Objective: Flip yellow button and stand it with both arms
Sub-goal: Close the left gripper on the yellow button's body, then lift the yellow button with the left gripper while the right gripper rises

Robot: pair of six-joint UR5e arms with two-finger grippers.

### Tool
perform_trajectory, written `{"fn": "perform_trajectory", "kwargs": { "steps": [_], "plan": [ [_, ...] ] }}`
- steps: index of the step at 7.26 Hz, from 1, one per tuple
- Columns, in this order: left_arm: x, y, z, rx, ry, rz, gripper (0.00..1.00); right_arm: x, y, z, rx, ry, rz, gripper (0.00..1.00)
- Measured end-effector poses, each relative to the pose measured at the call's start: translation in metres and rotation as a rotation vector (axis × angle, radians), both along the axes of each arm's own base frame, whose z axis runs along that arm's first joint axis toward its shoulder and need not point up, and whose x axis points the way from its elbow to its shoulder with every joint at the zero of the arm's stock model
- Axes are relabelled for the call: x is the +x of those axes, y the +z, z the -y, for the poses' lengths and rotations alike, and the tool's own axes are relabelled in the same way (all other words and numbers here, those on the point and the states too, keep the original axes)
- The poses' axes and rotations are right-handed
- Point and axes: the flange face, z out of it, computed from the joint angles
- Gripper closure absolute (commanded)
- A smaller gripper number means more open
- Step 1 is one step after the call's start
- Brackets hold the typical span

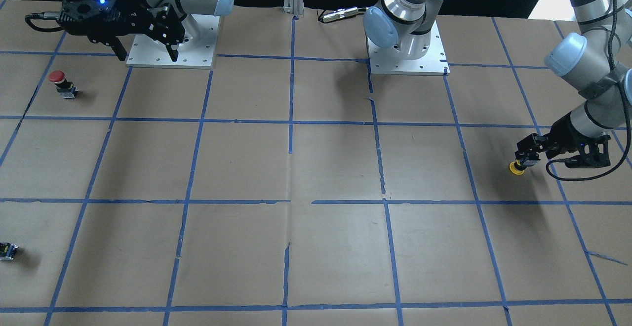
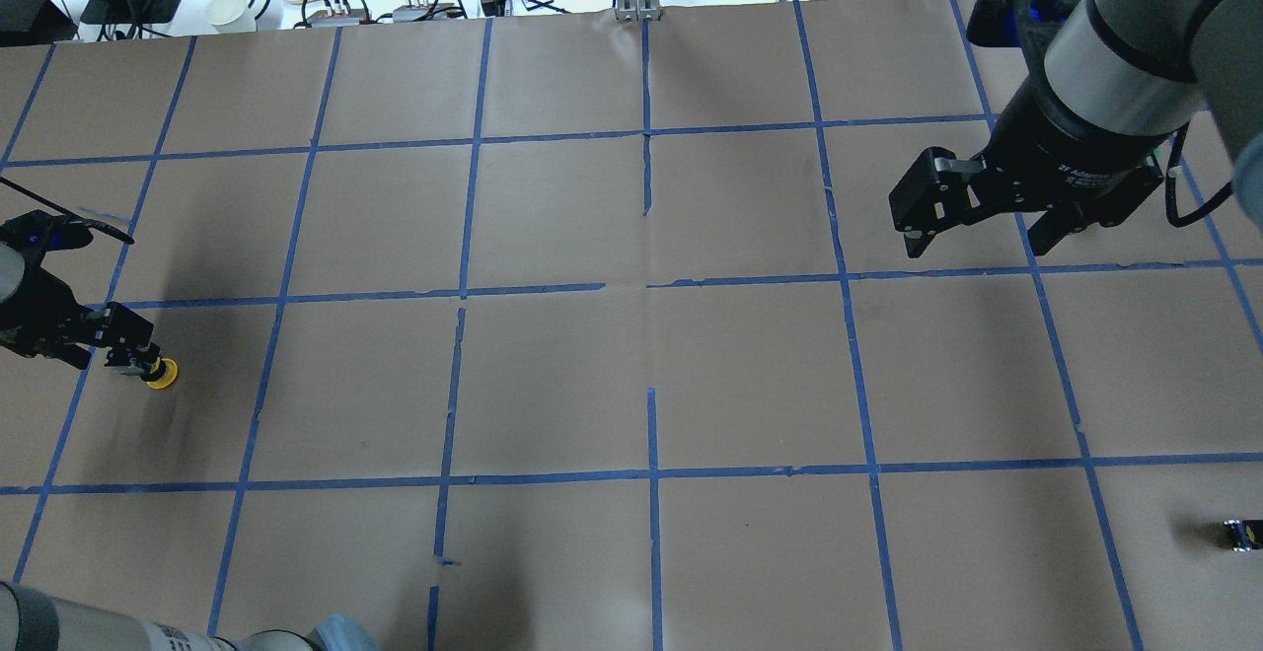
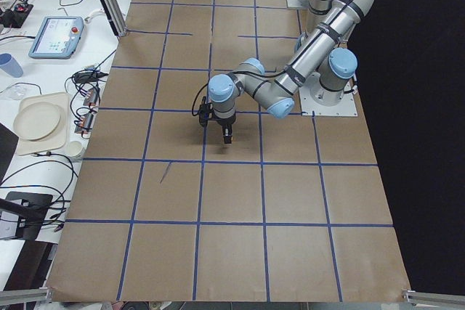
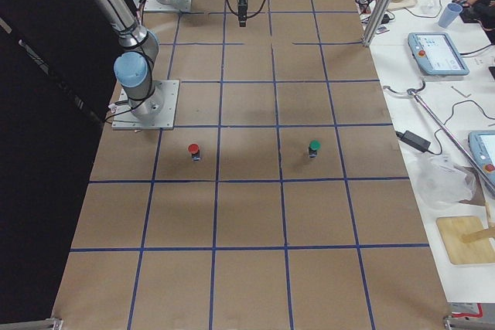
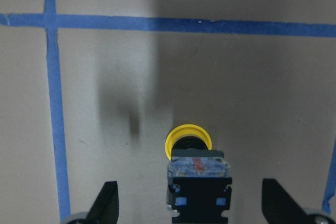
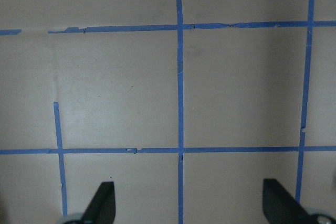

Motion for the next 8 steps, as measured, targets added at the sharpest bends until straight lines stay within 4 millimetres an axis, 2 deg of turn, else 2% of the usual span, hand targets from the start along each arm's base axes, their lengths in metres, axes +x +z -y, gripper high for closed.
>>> {"fn": "perform_trajectory", "kwargs": {
  "steps": [1,3,4,6,7,8],
  "plan": [
    [0.0,-0.001,0.0,0.001,-0.002,-0.002,0.61,-0.001,0.0,0.0,0.002,0.004,-0.005,0.0],
    [-0.002,-0.001,0.001,-0.003,-0.009,-0.006,0.85,-0.001,-0.002,0.0,0.007,0.003,-0.009,0.0],
    [-0.003,0.001,0.001,-0.01,-0.012,-0.006,0.9,-0.001,-0.003,-0.001,0.008,0.0,-0.009,0.0],
    [-0.008,0.017,0.005,-0.038,-0.022,0.003,0.91,-0.001,-0.005,-0.001,0.011,-0.002,-0.008,0.0],
    [-0.022,0.035,0.007,-0.062,-0.036,-0.003,0.91,-0.001,-0.007,-0.001,0.012,-0.002,-0.008,0.0],
    [-0.052,0.062,0.009,-0.085,-0.057,-0.023,0.91,-0.001,-0.008,-0.001,0.014,0.0,-0.009,0.0]
  ]
}}
